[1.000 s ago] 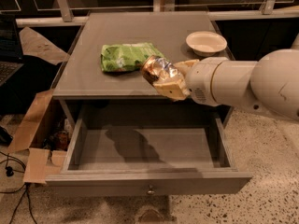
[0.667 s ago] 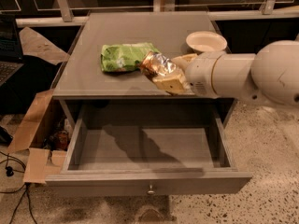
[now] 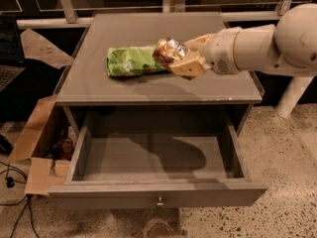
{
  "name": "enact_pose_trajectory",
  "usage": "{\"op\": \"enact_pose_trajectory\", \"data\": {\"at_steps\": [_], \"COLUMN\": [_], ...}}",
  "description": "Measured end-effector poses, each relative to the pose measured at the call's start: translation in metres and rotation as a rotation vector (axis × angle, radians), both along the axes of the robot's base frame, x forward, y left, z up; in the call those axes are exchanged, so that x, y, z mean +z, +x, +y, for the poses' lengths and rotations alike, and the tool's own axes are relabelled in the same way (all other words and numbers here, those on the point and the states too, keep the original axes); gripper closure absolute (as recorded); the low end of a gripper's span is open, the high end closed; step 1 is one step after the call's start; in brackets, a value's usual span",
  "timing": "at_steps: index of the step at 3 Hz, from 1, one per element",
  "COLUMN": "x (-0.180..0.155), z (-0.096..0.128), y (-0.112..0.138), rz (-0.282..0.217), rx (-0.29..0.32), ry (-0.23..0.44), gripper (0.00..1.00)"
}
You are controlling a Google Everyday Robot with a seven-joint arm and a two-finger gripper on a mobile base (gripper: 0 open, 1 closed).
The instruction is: Pick orange can from top drawer and place on counter
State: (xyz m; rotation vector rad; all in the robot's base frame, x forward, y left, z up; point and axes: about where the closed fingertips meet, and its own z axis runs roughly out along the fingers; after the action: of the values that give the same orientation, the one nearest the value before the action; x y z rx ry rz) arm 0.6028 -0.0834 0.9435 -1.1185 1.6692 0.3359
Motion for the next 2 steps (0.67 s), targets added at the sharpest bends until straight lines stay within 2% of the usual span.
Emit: {"op": "enact_pose_trajectory", "data": {"at_steps": [1, 2], "x": [-0.004, -0.020], "z": [-0.008, -0.014], "y": [0.019, 0.032], "rz": [0.009, 0.038], "rx": [0.020, 0.006], "ry": [0.001, 0.018], "gripper": [1.00, 1.00]}}
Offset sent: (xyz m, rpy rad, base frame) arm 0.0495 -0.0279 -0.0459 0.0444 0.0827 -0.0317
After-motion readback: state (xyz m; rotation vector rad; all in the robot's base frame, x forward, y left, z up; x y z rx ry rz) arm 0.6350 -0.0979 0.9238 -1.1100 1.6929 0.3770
